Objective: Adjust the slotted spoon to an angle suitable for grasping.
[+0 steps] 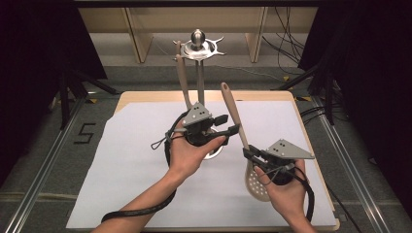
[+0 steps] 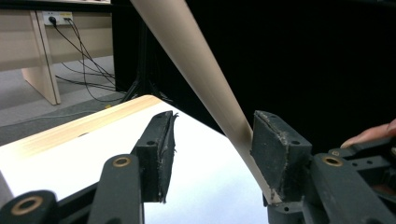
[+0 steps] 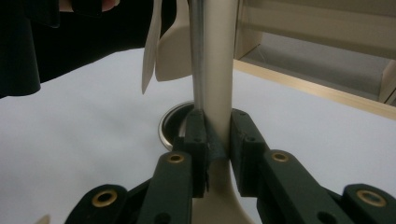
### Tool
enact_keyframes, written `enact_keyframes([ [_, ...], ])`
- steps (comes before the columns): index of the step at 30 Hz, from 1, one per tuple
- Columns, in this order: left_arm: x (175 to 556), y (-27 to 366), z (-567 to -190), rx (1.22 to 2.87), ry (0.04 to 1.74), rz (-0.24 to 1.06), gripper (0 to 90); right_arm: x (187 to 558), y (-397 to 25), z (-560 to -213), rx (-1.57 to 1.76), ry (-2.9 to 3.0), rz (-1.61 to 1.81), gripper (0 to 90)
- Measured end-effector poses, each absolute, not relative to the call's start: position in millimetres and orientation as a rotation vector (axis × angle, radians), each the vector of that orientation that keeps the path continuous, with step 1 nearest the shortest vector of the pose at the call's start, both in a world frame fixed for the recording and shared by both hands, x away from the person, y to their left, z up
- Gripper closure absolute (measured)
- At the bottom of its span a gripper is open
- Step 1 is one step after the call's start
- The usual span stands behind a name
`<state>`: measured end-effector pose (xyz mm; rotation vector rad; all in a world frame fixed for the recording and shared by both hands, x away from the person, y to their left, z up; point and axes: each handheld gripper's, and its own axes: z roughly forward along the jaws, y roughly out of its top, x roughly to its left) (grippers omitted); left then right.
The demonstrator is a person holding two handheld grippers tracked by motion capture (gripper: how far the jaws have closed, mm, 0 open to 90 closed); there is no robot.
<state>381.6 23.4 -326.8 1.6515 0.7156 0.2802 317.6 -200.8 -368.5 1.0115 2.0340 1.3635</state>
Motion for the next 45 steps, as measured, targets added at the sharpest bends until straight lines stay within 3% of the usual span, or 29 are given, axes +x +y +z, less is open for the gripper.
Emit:
enact_keyframes([
  [10,379.3,17.2,-323.0,1.629,0.690,0.280,49.4,317.6,-200.3,-368.1,0.995,2.044,1.354,79.4],
  [18,377.7,18.6,-321.0,1.612,0.658,0.307,60.9,314.4,-196.8,-367.3,0.999,2.038,1.371,79.3],
  [36,360.1,16.9,-309.7,1.597,0.550,0.228,75.4,313.4,-193.6,-368.4,0.941,2.042,1.350,78.7],
  [45,363.0,30.9,-309.0,1.617,0.545,0.259,75.9,317.8,-196.0,-367.0,0.875,2.067,1.413,61.3],
])
